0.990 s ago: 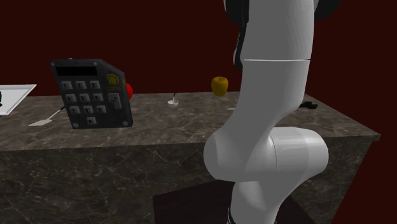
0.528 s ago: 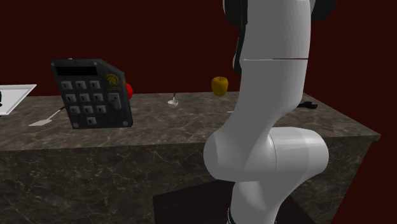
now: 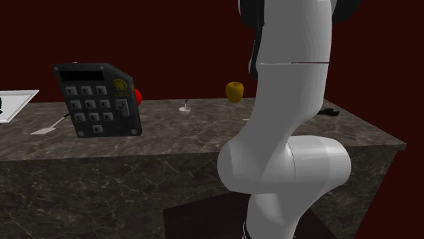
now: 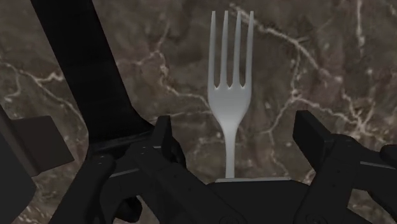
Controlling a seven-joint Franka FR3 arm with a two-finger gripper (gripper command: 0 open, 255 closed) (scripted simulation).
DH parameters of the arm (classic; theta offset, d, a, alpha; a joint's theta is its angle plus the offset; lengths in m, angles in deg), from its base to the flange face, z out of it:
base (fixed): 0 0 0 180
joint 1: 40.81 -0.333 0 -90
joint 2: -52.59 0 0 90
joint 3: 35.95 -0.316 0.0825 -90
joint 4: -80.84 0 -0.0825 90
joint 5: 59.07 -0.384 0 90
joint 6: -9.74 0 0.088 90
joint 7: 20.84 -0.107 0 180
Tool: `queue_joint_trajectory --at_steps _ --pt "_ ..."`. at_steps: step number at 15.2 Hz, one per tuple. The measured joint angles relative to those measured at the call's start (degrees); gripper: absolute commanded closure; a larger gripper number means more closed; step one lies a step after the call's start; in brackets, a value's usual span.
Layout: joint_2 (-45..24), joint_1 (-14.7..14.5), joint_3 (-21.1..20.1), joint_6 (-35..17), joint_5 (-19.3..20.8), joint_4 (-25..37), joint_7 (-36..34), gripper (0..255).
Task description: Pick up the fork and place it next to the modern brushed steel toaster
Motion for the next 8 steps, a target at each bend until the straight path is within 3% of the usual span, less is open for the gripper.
queue_joint_trajectory --at_steps 3,8 --pt "0.3 -0.1 0.0 0.7 0.1 0.4 -0.1 0" --pt "3.9 -0.7 0.1 6.4 1.7 2.7 -1.3 0"
